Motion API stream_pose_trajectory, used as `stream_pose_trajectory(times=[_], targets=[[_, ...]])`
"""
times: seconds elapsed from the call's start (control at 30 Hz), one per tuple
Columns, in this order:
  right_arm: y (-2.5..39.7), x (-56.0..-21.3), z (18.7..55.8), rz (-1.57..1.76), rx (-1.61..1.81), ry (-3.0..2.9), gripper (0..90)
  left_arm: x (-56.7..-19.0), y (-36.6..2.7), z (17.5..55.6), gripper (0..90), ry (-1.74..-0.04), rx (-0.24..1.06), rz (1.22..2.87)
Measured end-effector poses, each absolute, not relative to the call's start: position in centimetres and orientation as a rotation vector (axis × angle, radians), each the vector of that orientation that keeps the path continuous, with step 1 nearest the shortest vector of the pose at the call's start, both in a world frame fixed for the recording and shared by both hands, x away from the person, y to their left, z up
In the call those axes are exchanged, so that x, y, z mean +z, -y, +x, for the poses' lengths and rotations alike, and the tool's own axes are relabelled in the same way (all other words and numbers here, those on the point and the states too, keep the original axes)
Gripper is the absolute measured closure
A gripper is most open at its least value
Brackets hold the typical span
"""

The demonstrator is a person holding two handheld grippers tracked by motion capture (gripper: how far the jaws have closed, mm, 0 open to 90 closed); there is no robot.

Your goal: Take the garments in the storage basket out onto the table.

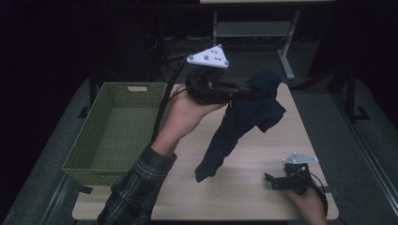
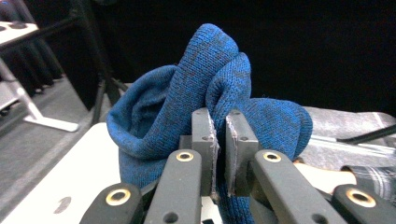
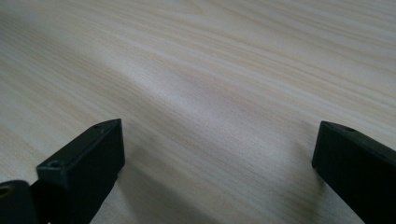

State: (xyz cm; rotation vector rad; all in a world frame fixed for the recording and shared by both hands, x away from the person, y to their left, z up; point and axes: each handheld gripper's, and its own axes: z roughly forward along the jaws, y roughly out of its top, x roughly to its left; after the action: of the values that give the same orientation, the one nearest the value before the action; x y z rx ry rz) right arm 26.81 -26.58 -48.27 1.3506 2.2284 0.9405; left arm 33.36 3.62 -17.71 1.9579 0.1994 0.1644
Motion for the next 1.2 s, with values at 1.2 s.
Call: stream_pose_trajectory(times=[1.2], targets=[[26.6,-48.3,26.8,1.352,0.940,-2.231,2.0,-30.8,-7.1,40.1,83.5,-0.468,0.072,2.049]])
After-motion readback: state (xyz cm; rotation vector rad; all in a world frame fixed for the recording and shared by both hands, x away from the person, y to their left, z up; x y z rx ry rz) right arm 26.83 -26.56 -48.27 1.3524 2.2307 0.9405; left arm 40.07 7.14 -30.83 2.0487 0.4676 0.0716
